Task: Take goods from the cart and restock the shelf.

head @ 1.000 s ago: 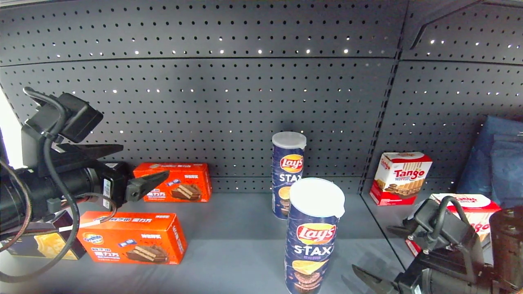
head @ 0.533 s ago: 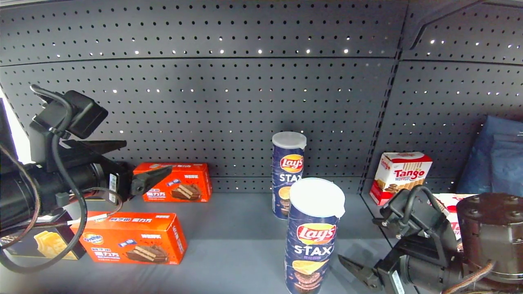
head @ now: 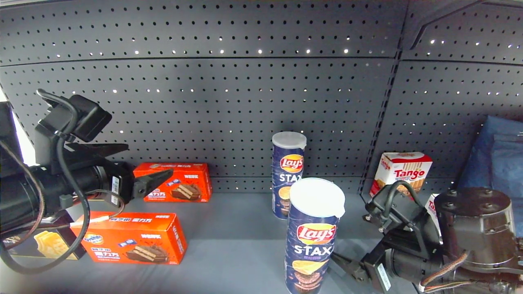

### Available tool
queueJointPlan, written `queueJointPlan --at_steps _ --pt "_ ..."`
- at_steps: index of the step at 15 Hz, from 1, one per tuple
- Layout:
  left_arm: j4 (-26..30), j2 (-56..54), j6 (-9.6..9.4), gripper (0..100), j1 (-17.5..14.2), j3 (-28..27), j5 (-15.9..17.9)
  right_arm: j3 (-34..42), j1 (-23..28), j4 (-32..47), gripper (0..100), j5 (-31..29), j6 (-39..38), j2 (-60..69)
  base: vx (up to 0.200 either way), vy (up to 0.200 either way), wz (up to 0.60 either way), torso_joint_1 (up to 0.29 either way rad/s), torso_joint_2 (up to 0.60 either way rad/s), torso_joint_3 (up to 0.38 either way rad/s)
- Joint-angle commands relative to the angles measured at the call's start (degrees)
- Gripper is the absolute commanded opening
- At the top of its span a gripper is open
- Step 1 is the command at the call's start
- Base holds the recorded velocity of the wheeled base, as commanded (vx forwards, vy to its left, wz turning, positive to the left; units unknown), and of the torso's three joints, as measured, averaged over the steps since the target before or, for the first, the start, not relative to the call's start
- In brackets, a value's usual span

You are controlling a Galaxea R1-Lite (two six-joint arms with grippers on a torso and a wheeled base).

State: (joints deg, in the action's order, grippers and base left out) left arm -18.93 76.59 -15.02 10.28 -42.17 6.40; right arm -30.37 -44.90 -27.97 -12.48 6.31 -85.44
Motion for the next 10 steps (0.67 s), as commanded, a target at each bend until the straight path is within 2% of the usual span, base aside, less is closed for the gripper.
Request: queueJointPlan --at_steps 1,10 --pt "-0.1 0.1 -0.01 100 0.0 0.2 0.0 -0.4 -0.1 -1.0 100 0.0 0.0 -1.1 0.000 0.000 0.00 0.000 0.00 0.000" --pt "-0.1 0.2 -0.01 100 0.0 0.6 0.0 -0.7 -1.2 -1.7 100 0.1 0.0 -2.4 0.000 0.000 0.00 0.000 0.00 0.000"
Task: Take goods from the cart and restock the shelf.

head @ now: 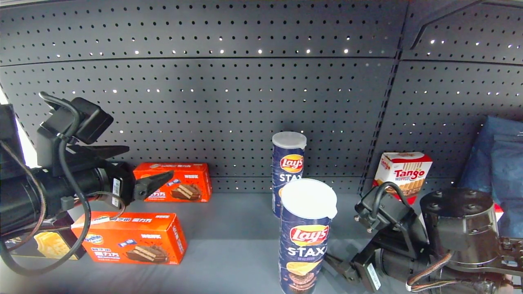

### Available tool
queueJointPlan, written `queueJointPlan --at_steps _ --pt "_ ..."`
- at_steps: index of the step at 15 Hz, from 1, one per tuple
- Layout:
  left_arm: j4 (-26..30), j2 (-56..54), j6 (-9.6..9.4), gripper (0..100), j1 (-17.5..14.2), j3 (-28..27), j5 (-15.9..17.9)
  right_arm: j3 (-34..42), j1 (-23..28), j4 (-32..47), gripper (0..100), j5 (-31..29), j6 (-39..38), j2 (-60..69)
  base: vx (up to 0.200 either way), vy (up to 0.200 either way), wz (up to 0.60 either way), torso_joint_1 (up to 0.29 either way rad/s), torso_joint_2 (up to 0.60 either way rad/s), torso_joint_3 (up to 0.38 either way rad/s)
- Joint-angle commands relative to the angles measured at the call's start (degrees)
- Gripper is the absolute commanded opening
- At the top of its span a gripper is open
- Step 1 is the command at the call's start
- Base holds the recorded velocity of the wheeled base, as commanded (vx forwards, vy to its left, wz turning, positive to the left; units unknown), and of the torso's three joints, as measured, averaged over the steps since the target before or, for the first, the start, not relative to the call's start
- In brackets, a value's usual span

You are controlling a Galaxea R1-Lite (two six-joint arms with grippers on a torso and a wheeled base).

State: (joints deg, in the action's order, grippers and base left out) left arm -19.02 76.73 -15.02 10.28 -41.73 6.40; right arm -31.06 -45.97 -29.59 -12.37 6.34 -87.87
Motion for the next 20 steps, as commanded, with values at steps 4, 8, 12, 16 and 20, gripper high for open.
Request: queueJointPlan --at_steps 4,8,12,16,20 --pt "0.0 0.1 -0.01 100 0.0 0.2 0.0 -0.5 -0.2 0.0 100 0.0 0.1 -0.5 0.000 0.000 0.00 0.000 0.00 0.000" --pt "0.0 0.1 -0.01 100 0.0 0.2 0.0 -1.3 -0.8 0.0 100 -0.1 0.0 -1.4 0.000 0.000 0.00 0.000 0.00 0.000" --pt "-0.1 0.1 -0.01 100 0.0 0.4 0.0 -1.1 -1.1 0.0 100 -0.1 0.0 -1.3 0.000 0.000 0.00 0.000 0.00 0.000" --pt "-0.1 0.1 -0.01 100 0.0 0.5 0.0 -1.1 -1.4 -0.1 100 0.0 0.0 -1.4 0.000 0.000 0.00 0.000 0.00 0.000" --pt "-0.1 0.1 -0.01 100 0.0 0.8 0.0 -0.9 -1.4 -0.1 100 0.0 0.0 -1.4 0.000 0.000 0.00 0.000 0.00 0.000"
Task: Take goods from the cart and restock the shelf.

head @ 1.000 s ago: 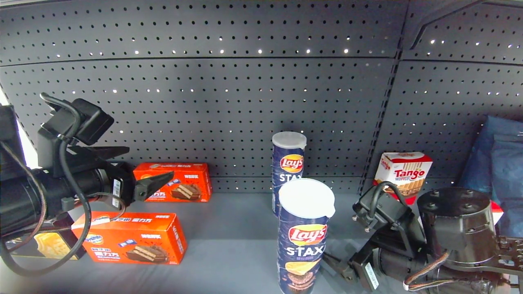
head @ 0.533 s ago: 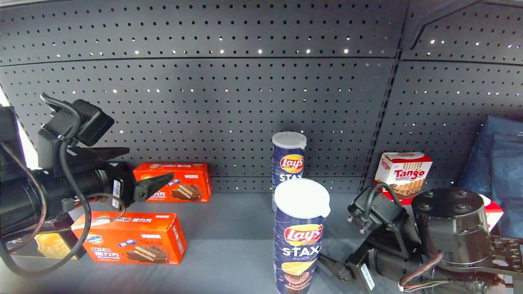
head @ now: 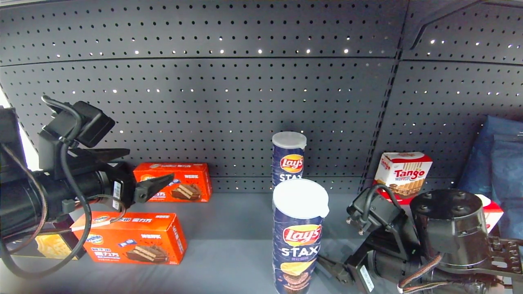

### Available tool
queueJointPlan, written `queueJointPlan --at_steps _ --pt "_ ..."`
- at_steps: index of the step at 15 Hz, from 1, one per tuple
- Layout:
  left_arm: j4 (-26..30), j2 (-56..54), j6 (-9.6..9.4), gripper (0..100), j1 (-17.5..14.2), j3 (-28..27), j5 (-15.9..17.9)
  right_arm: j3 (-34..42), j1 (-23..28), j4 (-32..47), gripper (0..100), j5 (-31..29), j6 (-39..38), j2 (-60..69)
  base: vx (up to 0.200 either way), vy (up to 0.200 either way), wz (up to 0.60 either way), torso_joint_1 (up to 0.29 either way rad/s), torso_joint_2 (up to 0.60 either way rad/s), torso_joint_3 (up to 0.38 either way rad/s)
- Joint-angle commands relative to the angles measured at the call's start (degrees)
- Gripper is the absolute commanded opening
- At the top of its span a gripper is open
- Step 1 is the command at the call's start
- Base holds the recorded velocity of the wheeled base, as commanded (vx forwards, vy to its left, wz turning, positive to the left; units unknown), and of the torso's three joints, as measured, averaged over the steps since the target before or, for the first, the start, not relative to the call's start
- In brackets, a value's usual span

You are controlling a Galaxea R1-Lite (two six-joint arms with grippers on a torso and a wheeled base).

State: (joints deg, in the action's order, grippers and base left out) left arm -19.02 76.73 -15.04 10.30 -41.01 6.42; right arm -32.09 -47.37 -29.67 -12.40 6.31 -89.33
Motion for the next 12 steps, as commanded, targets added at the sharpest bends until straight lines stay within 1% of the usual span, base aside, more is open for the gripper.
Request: queueJointPlan --at_steps 1,5,8,9,10,11,12 --pt "-0.1 0.1 0.01 100 0.0 0.2 0.0 0.2 0.0 0.0 100 0.0 0.0 0.1 0.000 0.000 0.00 0.000 0.00 0.000" --pt "-0.1 -0.6 0.01 100 0.0 0.6 0.0 0.8 1.0 -1.2 100 -0.3 -0.3 3.8 0.000 0.000 0.00 0.000 0.00 0.000" --pt "-0.1 -5.4 0.45 100 -0.1 1.8 -0.1 0.8 6.6 -1.2 100 -1.1 -0.3 12.6 0.000 0.000 0.00 0.000 0.00 0.000" --pt "-0.1 -7.5 1.42 100 -0.4 2.3 -0.1 0.8 9.0 -1.2 100 -1.1 -0.3 14.8 0.000 0.000 0.00 0.000 0.00 0.000" --pt "-0.1 -8.5 1.86 100 -0.5 2.6 -0.1 0.6 10.3 -1.2 100 -1.1 -0.3 15.7 0.000 0.000 0.00 0.000 0.00 0.000" --pt "-0.1 -11.8 3.09 100 -0.6 3.8 -0.3 -0.2 13.9 -1.4 100 -1.1 -0.3 18.1 0.000 0.000 0.00 0.000 0.00 0.000" --pt "0.0 -15.0 3.71 100 -1.2 5.1 -0.3 -1.0 16.3 -1.7 100 -1.3 -0.3 20.0 0.000 0.000 0.00 0.000 0.00 0.000"
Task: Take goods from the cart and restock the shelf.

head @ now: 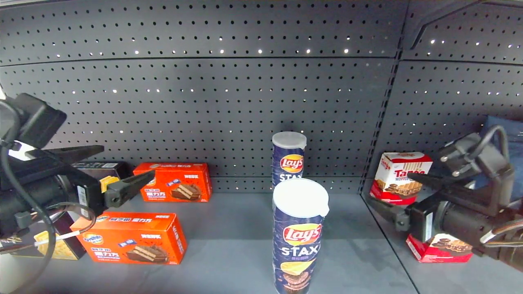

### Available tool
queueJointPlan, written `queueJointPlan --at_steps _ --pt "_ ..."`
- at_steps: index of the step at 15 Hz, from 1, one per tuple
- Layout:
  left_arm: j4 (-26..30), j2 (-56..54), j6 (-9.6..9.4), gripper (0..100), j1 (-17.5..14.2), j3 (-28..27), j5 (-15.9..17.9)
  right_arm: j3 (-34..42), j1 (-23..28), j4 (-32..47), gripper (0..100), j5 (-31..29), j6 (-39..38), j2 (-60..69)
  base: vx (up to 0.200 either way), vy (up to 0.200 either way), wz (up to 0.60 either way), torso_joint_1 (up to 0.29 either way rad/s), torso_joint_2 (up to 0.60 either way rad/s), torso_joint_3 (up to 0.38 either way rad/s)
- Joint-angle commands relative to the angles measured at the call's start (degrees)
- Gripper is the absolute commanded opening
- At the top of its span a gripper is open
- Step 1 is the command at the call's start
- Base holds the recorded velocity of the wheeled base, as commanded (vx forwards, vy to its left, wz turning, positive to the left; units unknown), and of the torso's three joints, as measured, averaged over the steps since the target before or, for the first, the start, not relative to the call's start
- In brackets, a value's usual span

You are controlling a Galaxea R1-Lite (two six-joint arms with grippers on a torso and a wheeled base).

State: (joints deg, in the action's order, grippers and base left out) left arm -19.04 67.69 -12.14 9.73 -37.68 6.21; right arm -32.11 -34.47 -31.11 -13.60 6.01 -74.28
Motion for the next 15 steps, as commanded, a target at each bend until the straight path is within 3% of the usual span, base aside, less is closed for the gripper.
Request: queueJointPlan --at_steps 1,4,5,7,9,11,15 --pt "0.1 -9.5 0.98 100 -1.2 3.7 -0.1 -1.8 6.1 -0.5 100 -0.7 0.1 7.1 0.000 0.000 0.00 0.000 0.00 0.000" --pt "0.2 -19.3 1.24 100 -1.7 9.0 -0.1 -2.2 16.2 -0.5 100 -0.8 0.1 13.7 0.000 0.000 0.00 0.000 0.00 0.000" --pt "0.2 -19.8 1.33 100 -1.7 9.4 -0.2 -2.0 16.8 -0.5 100 -0.8 0.1 14.2 0.000 0.000 0.00 0.000 0.00 0.000" --pt "0.8 -28.8 2.74 100 -1.9 17.6 -2.0 4.6 26.8 -0.1 100 -0.8 -0.3 23.6 0.000 0.000 0.00 0.000 0.00 0.000" --pt "0.8 -35.1 3.26 100 -1.7 24.2 -4.6 15.3 31.9 0.2 100 -0.8 -2.0 32.8 0.000 0.000 0.00 0.000 0.00 0.000" --pt "0.8 -38.4 3.26 100 -1.7 27.6 -4.6 24.5 32.0 0.2 100 -2.6 -1.9 39.6 0.000 0.000 0.00 0.000 0.00 0.000" --pt "0.8 -43.0 3.26 100 -1.8 30.6 -4.8 32.1 32.1 2.1 100 -2.7 -1.8 49.1 0.000 0.000 0.00 0.000 0.00 0.000"
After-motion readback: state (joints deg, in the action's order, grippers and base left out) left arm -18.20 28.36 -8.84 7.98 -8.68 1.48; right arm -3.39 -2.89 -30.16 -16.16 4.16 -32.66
